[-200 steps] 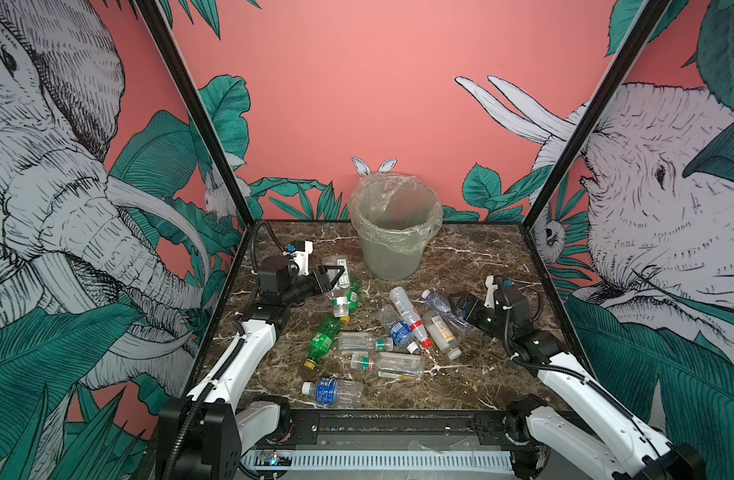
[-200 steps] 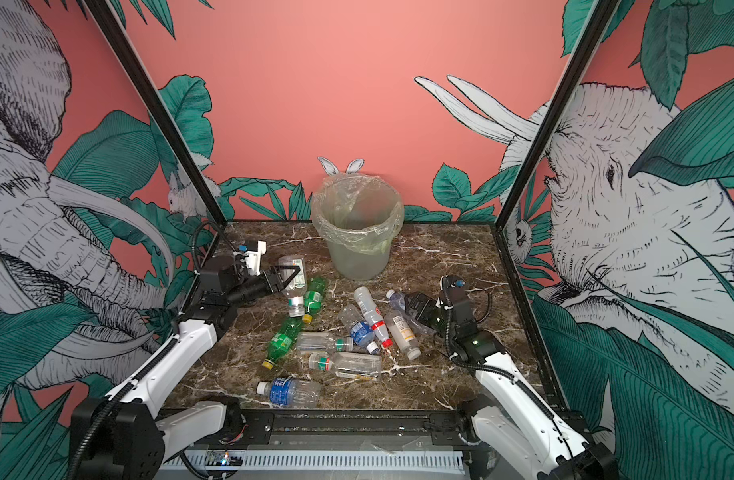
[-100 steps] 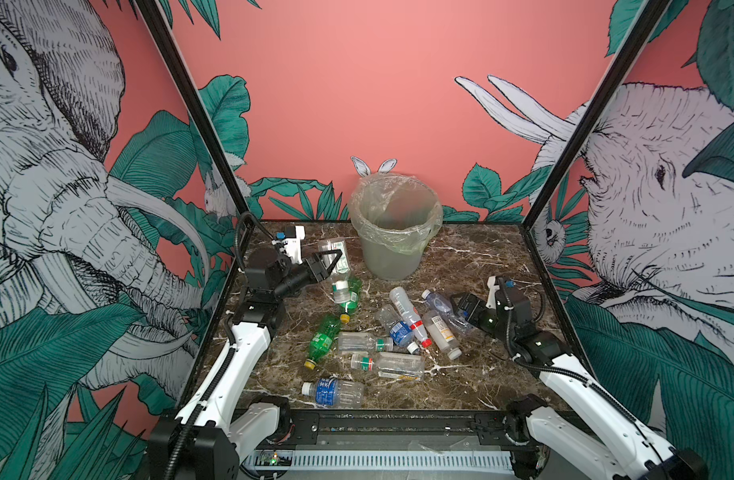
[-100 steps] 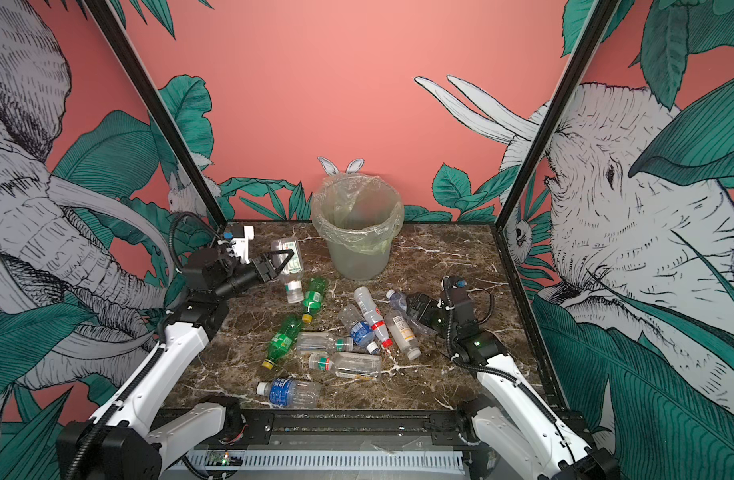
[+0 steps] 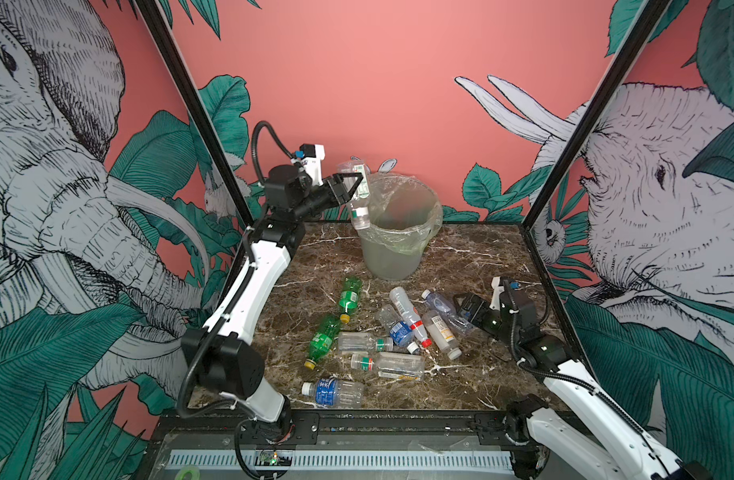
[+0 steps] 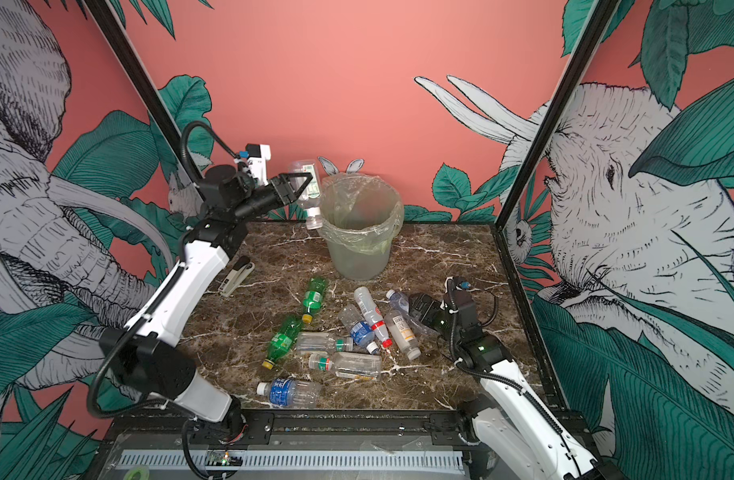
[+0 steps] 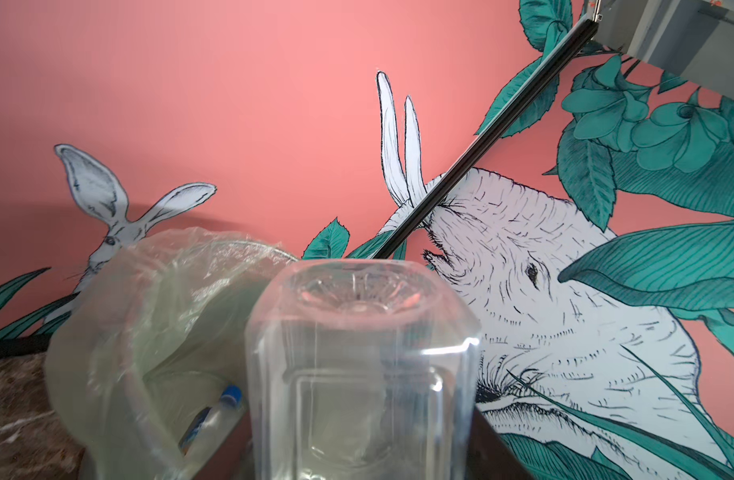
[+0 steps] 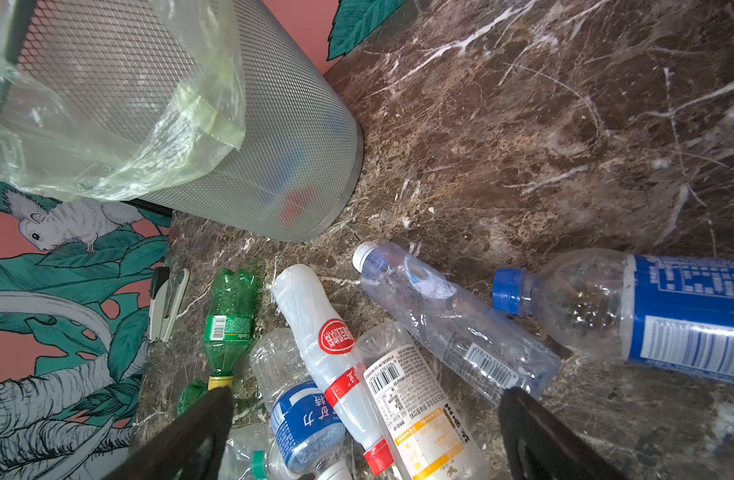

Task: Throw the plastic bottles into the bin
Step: 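Carry the square bottle with the left gripper over the mesh bin and release it, then lower the left gripper beside the green bottles while the right gripper moves over the pile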

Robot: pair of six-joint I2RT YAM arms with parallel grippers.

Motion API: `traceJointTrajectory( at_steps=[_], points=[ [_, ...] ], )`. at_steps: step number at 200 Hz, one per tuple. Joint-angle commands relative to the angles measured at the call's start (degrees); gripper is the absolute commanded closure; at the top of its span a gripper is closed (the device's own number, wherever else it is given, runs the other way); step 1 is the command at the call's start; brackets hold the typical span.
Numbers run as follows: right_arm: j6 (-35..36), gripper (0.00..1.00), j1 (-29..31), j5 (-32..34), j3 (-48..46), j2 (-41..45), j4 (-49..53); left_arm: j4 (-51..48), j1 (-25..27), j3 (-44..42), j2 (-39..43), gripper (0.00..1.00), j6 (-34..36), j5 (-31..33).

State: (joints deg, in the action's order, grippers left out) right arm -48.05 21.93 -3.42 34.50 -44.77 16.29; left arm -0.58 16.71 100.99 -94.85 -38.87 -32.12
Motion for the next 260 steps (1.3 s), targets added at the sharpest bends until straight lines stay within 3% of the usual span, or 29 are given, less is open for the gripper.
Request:
traceJointTrajectory(
  at_steps=[1,27,32,34,52,69,97,188,260],
  points=[
    [-0.4,0.01,-0.4,1.4,1.7,1.4,0.6,-3.3,3.5,11.6,-8.7,0.48,1.9,6.0],
    [-0.3,0.01,-0.3,1.3,3.3,1.7,1.6,-15.2,4.8,37.1,-26.6,0.28,0.8,3.4],
    [-0.1,0.01,-0.4,1.3,3.9,1.9,2.3,-17.7,4.6,41.7,-28.8,0.05,0.1,2.5],
    [0.0,0.01,-0.4,1.3,4.1,2.0,2.6,-18.4,4.6,43.3,-29.5,0.02,-0.1,2.1],
    [1.1,0.01,-0.4,2.4,5.7,3.2,6.0,-21.7,4.1,49.4,-29.3,0.00,1.5,2.3],
    [1.5,0.01,-0.4,3.8,5.8,4.8,7.8,-19.1,4.0,45.4,-23.4,0.01,3.0,4.9],
    [2.2,0.01,-0.5,4.8,5.4,6.0,9.0,-17.9,4.1,41.1,-16.8,0.00,3.2,3.6],
    [5.8,0.01,-0.5,5.0,7.3,6.5,15.0,-18.1,3.9,24.1,-5.1,0.00,5.5,-0.7],
    [10.9,0.01,-0.5,5.0,9.4,4.7,21.6,-20.5,3.6,5.6,7.7,0.00,10.1,2.9]
  ],
)
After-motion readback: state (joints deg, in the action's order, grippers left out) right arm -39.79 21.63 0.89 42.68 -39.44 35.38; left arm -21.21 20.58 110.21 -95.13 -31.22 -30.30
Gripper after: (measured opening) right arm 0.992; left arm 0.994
